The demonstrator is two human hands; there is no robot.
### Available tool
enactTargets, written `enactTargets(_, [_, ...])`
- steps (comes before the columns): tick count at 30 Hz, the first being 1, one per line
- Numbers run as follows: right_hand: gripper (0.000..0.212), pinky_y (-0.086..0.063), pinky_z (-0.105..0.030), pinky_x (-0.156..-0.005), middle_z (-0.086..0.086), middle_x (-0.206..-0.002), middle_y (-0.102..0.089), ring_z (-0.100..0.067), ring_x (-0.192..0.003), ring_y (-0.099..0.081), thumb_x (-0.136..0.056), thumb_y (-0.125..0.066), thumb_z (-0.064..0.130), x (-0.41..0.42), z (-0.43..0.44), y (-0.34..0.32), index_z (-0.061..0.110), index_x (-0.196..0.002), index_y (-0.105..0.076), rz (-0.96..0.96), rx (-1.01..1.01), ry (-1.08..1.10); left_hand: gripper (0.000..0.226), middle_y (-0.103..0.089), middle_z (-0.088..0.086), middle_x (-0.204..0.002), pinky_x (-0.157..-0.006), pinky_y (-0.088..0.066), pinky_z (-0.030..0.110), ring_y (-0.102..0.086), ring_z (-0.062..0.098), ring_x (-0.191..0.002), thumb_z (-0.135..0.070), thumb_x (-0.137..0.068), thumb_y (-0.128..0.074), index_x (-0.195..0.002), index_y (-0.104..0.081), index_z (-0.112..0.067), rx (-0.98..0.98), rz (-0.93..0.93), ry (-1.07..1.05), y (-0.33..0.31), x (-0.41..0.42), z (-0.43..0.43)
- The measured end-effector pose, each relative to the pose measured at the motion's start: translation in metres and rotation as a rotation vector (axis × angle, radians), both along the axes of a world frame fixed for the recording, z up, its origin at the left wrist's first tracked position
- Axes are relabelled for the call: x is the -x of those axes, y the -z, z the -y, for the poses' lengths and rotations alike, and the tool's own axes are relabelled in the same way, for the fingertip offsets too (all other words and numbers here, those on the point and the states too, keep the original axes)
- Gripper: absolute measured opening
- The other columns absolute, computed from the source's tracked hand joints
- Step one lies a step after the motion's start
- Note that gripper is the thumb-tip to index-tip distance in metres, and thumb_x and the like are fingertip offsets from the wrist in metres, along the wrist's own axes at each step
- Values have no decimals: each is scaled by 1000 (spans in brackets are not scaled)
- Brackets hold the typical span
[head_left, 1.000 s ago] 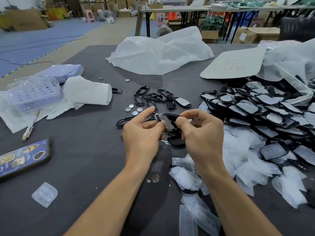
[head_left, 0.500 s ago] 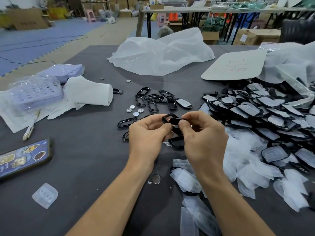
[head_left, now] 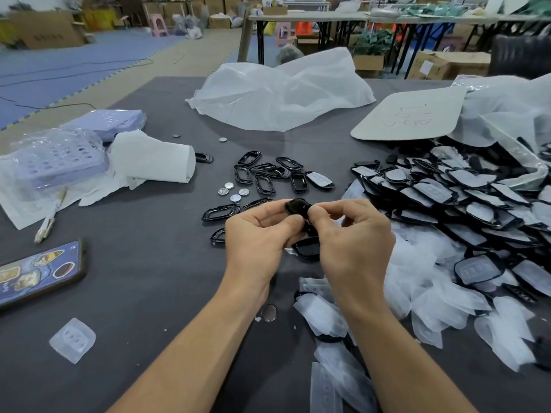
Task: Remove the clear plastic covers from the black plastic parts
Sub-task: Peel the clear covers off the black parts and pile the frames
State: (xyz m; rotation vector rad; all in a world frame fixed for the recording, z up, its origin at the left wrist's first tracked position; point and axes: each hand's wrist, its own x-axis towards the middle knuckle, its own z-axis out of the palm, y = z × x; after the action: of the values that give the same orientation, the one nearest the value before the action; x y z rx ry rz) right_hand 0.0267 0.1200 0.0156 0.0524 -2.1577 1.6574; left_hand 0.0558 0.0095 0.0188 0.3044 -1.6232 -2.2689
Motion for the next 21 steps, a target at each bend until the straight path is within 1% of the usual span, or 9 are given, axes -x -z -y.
enactTargets(2, [14,-39,-9,-68,16,-81,-67,-4,-78,-58,-83,-82,24,0,0,0,32,-73,-77,-23,-107,6,32,-80,14,-85,-67,-61,23,-79,23,-75,15,-84,-73,-82,-83,-15,-9,3,-6,0,-1,-1])
enactTargets(4, [13,-43,-12,-69,14,-76,-67,-7,-76,-60,-82,-82,27,2,0,1,30,-73,-74,36,-95,-14,35,-80,12,-83,-65,-60,21,-78,20,-72,16,-83,-72,-79,-84,-17,2,6,-18,0,-1,-1])
enactTargets(6, [11,-58,-32,-69,10,-72,-70,-12,-69,-66,-82,-82,25,5,-1,1,28,-75,-73,161,41,-112,38,-80,12,-82,-66,-60,21,-77,19,-72,16,-84,-71,-78,-84,-19,14,1,-16,0,-1,0])
enactTargets(7, [12,-62,-42,-71,7,-72,-73,-18,-71,-70,-84,-80,20,5,-2,-1,27,-76,-73,216,108,-183,39,-80,11,-82,-67,-61,23,-76,19,-73,16,-84,-71,-78,-84,-20,14,-3,-11,0,-1,0])
enactTargets(9, [20,-63,-52,-73,0,-73,-75,-30,-75,-74,-88,-75,10,5,-1,-3,26,-76,-75,271,186,-296,41,-80,11,-81,-71,-64,28,-72,23,-72,16,-84,-70,-79,-85,-21,11,-2,-5,1,0,0])
enactTargets(11, [26,-63,-56,-72,-3,-70,-75,-33,-71,-75,-88,-74,6,5,-2,-3,27,-74,-76,292,200,-330,40,-79,11,-81,-72,-64,29,-69,25,-73,15,-84,-70,-81,-85,-21,40,-1,-4,2,0,2])
enactTargets(14, [20,-63,-57,-72,-7,-68,-75,-31,-67,-75,-84,-78,6,8,-4,-2,22,-73,-78,320,202,-323,38,-81,6,-82,-69,-60,23,-75,17,-73,8,-82,-73,-84,-85,-28,171,-10,-11,4,-1,4])
enactTargets(18, [13,-62,-59,-78,-10,-73,-77,-37,-76,-76,-79,-83,7,9,-10,-2,19,-74,-80,358,179,-344,19,-81,-4,-80,-67,-56,19,-76,9,-74,-20,-74,-78,-81,-83,-37,311,26,-78,4,-1,6])
enactTargets(21, [16,-61,-62,-79,-17,-75,-76,-42,-79,-75,-78,-83,-1,9,-16,-4,13,-72,-80,414,197,-375,20,-80,-4,-76,-64,-55,19,-74,7,-69,-17,-77,-82,-76,-83,-37,329,45,-61,3,0,9])
